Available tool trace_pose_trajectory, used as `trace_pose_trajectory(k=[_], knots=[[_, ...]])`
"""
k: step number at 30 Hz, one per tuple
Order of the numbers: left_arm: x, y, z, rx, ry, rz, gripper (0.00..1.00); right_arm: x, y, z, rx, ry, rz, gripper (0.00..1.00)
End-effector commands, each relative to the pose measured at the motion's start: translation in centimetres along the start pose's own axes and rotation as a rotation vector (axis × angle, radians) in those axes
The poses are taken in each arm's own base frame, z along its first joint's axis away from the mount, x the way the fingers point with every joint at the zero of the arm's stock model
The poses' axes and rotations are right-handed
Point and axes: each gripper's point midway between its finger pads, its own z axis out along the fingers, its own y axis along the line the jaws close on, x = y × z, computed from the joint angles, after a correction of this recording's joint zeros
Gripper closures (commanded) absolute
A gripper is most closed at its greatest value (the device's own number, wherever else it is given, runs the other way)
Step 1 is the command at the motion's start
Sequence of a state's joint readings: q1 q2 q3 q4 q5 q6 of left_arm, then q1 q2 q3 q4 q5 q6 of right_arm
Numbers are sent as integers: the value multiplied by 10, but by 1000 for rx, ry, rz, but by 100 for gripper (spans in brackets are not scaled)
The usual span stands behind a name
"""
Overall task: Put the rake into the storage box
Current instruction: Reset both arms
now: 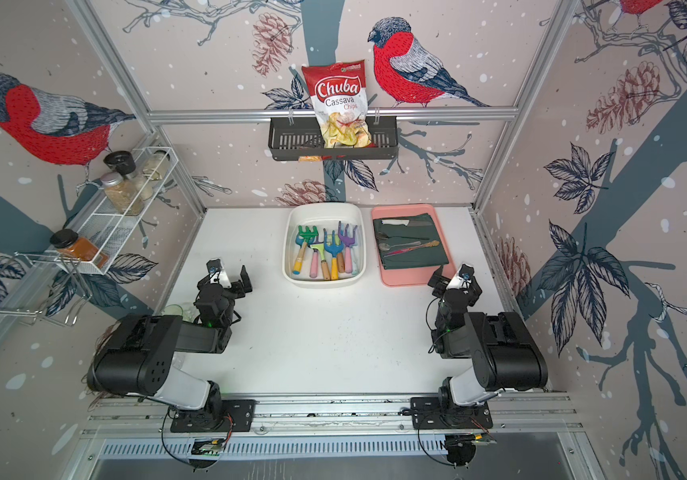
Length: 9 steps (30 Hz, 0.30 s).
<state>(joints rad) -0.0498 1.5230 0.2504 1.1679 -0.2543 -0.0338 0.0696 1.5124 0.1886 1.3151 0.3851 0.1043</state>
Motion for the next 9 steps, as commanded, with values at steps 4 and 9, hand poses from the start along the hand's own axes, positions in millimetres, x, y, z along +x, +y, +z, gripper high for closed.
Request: trace_pose_trajectory(k=[4, 9], knots=[[-10, -1, 0, 6, -35, -3, 2, 1, 13, -2, -66, -9, -44, 0], [-10, -1, 0, 7, -36, -3, 2, 4, 16, 2, -83, 22, -50, 0]])
